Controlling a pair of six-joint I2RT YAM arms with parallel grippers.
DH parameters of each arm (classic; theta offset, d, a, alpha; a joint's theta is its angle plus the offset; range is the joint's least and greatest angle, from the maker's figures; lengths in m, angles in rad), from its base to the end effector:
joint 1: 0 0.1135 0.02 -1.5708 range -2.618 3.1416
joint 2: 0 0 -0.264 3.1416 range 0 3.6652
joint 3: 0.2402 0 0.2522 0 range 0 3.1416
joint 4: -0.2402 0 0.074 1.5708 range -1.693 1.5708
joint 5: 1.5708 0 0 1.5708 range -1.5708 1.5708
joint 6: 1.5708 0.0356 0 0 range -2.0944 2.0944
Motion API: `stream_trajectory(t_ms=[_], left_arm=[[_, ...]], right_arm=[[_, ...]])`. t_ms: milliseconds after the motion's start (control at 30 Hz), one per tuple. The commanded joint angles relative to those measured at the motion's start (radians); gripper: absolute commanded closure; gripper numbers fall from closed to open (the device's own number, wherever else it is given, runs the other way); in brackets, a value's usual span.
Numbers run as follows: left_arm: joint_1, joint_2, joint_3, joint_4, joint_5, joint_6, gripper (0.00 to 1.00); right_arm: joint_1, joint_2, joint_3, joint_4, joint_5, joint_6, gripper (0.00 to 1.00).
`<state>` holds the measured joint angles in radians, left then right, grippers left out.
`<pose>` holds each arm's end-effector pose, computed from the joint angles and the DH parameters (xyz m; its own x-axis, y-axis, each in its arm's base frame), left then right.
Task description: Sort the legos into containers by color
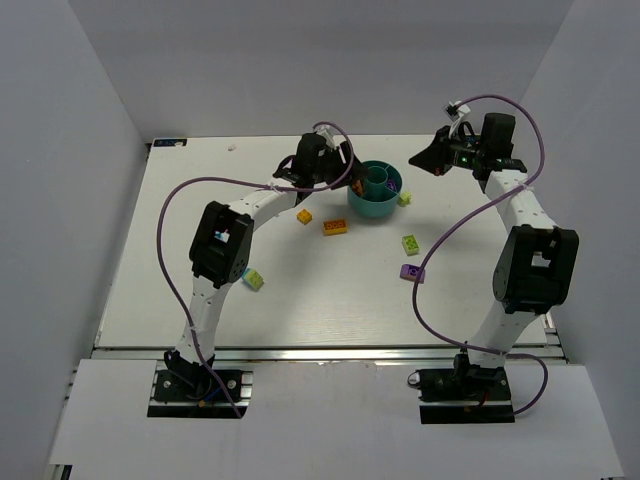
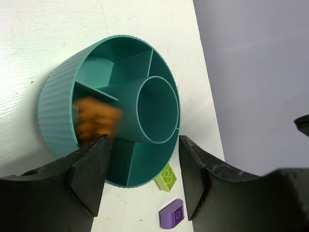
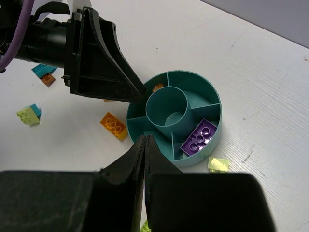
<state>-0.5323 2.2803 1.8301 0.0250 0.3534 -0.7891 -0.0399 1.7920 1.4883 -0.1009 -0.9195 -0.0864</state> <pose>0.4560 -0.2829 0.2169 -0.7811 -0.3127 -0.5404 0.2746 0.6054 -0.7471 0.4183 0.0116 0.3174 -0.3309 -0.0391 -0.9428 -0.7376 0.6339 0.2326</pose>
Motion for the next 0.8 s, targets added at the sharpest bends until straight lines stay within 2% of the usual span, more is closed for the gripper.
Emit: stream_trajectory(t_ms=[0,167,233,267,300,333,367,400,433,467,500,533,567,600,633,733,767], left_arm=[[-0.003,-0.073,0.021,-0.019,-0.007,0.025,0.33],[-0.003,-0.125,-0.050,0.001,-0.001,0.025,0.34],[-0.003,-0.171,-0.066,0.000,-0.011,0.040,0.36],[-0.003,-0.189,-0.069,-0.017,-0.020,0.068,0.41],[-0.003,-0.206,-0.075,-0.025,-0.040,0.083,0.47],[-0.001,-0.246,-0.078,-0.060,-0.054,0.099,0.53],[0.002,-0.267,-0.086,-0.103,-0.069,0.126,0.60],[0.005,-0.290,-0.115,-0.121,-0.086,0.137,0.72],[0.008,-0.321,-0.142,-0.134,-0.115,0.148,0.75],[0.014,-0.387,-0.176,-0.146,-0.132,0.160,0.76],[0.020,-0.425,-0.262,-0.149,-0.149,0.162,0.73],[0.023,-0.467,-0.306,-0.151,-0.184,0.165,0.68],[0.035,-0.549,-0.352,-0.161,-0.201,0.166,0.59],[0.040,-0.591,-0.443,-0.169,-0.226,0.166,0.42],[0.048,-0.635,-0.489,-0.177,-0.252,0.163,0.33],[0.093,-0.841,-0.651,-0.223,-0.339,0.146,0.20],[0.104,-0.841,-0.690,-0.232,-0.338,0.146,0.19]], right_arm=[[-0.006,-0.033,0.007,0.027,-0.021,-0.010,0.96],[-0.006,-0.033,0.010,0.021,-0.022,-0.018,0.96],[-0.005,-0.028,0.026,-0.009,-0.027,-0.074,0.90],[-0.003,-0.023,0.038,-0.037,-0.033,-0.113,0.84],[-0.003,-0.017,0.050,-0.131,-0.053,-0.169,0.71],[0.000,-0.007,0.081,-0.201,-0.062,-0.247,0.65],[0.006,-0.005,0.087,-0.277,-0.064,-0.429,0.57],[0.009,-0.006,0.089,-0.437,-0.065,-0.537,0.51],[0.014,-0.009,0.084,-0.529,-0.068,-0.665,0.39],[0.023,-0.025,0.054,-0.613,-0.062,-0.797,0.32],[0.028,-0.040,0.024,-0.732,-0.021,-1.023,0.18],[0.032,-0.081,-0.014,-0.762,0.008,-1.106,0.11],[0.037,-0.103,-0.057,-0.776,0.031,-1.165,0.10],[0.038,-0.130,-0.144,-0.769,0.071,-1.223,0.11],[0.038,-0.155,-0.186,-0.755,0.093,-1.231,0.11],[0.102,-0.261,-0.319,-0.679,0.184,-1.189,0.11],[0.121,-0.275,-0.351,-0.650,0.218,-1.153,0.11]])
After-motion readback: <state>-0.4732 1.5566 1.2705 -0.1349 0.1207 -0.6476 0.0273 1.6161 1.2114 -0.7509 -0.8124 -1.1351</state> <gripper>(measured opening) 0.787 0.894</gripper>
